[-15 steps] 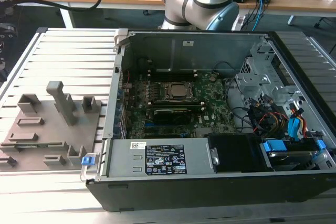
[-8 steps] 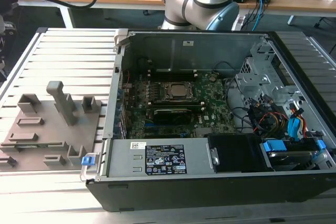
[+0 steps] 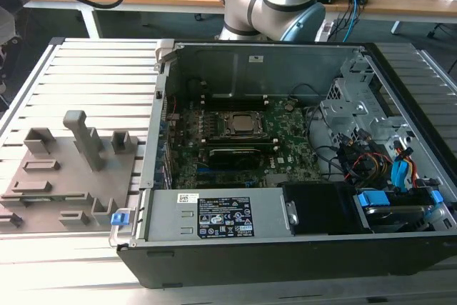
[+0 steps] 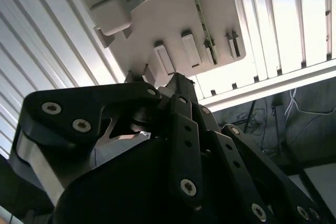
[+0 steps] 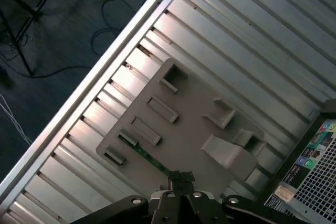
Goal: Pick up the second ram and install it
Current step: 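Pick up the second ram and move it above second insertion slot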
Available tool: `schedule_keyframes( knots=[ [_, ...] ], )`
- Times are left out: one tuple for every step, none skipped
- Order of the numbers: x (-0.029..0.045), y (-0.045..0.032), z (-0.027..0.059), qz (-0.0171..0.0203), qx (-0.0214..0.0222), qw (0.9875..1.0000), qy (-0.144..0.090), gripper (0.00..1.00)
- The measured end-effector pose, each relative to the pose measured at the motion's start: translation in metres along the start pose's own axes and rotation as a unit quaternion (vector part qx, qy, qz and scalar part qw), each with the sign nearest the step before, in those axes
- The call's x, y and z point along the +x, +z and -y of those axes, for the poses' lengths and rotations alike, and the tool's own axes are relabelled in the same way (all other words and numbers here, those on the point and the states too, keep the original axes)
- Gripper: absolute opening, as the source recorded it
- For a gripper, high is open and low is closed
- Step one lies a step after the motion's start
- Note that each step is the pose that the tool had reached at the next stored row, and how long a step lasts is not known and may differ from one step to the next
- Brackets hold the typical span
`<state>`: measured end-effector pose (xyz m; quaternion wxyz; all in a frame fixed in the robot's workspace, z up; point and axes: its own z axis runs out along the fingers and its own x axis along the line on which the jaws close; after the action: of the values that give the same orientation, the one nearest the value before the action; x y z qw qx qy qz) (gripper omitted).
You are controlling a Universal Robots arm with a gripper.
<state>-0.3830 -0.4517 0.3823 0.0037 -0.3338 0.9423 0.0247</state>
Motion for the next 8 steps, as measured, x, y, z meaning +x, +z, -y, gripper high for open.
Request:
schedule_keyframes(
  knots=[
    [0.0,0.0,0.0,-0.0004,-0.0002,1.0,-0.008,0.11],
    [0.0,0.0,0.0,-0.0006,-0.0003,0.9999,-0.013,0.11],
    [0.0,0.0,0.0,-0.001,-0.0006,0.9997,-0.023,0.11],
    [0.0,0.0,0.0,-0.0016,-0.0009,0.9993,-0.036,0.11],
    [0.0,0.0,0.0,-0.0019,-0.0011,0.999,-0.044,0.11],
    [0.0,0.0,0.0,-0.0024,-0.0013,0.9985,-0.054,0.11],
    [0.0,0.0,0.0,-0.0031,-0.0017,0.9976,-0.07,0.11],
    [0.0,0.0,0.0,-0.0035,-0.0019,0.9968,-0.079,0.11]
  ],
)
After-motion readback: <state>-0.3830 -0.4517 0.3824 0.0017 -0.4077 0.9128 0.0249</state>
